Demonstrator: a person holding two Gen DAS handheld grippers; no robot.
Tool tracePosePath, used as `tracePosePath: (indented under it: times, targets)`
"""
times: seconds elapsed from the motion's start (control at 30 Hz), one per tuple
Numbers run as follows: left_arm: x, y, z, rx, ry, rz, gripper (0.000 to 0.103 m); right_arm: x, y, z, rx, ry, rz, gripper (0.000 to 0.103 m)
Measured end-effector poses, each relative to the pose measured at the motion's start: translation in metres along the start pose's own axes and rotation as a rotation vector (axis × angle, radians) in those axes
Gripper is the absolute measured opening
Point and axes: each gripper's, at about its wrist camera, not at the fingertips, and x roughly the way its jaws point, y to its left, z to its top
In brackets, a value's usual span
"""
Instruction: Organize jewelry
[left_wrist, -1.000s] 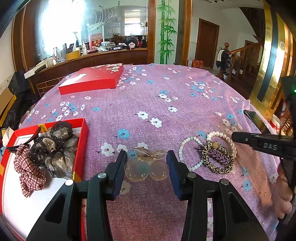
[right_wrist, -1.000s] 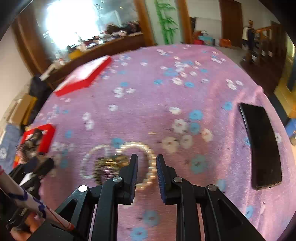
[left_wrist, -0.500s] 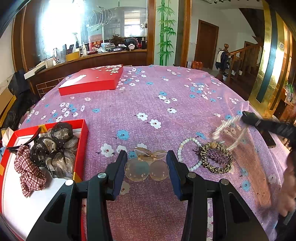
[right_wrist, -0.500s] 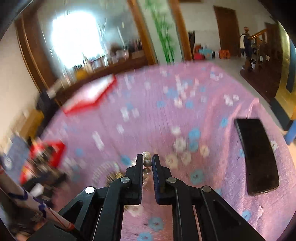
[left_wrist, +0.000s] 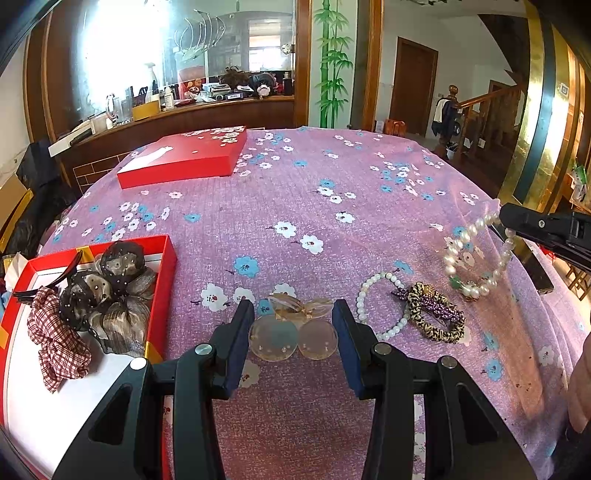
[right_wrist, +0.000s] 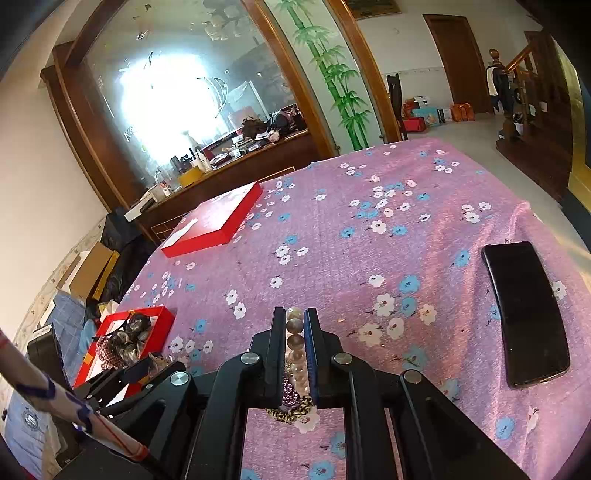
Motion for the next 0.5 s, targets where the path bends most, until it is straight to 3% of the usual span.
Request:
tracePosePath:
  times: [0.17,0.3,0.5]
  targets:
    - [-0.003,0.002,0.001,-0.011,-0.010,-0.020,0.042,-0.002,0.003,0.000,0.001,0.000,0.013,0.010]
    - [-0.016,0.009,0.003,-0.051,-0.051,-0.102,0.042,-0.008,0.008,0.000,0.015,0.004,0.042,0.010]
    - [-0.034,0.012,0.000,-0.078,-0.066,-0.113,0.042,-0.022,0.021,-0.002,0.012,-0.006,0.071,0.010]
